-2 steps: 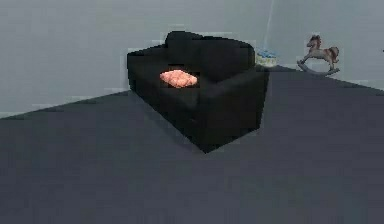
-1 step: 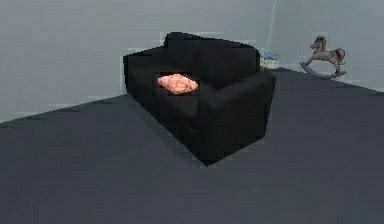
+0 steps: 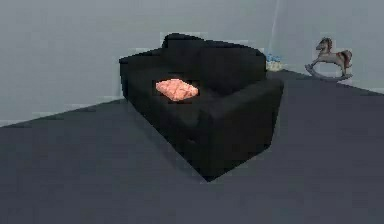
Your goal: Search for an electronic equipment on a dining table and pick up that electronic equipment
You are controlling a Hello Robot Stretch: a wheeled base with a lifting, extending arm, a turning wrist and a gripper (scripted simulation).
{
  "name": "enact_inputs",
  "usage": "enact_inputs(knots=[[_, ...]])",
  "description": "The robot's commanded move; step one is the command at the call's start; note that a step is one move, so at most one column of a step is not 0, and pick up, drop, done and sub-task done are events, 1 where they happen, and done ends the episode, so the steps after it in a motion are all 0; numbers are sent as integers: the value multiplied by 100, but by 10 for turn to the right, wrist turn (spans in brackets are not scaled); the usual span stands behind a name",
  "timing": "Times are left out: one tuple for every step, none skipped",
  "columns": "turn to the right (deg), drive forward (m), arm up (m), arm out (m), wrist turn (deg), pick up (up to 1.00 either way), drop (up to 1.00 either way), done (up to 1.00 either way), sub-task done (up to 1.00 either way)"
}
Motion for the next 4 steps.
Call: enact_inputs(knots=[[450, 0, 0, 0, 0, 0, 0, 0, 0], [240, 0, 0, 0, 0, 0, 0, 0, 0], [0, 80, 0, 0, 0, 0, 0, 0, 0], [450, 0, 0, 0, 0, 0, 0, 0, 0]])
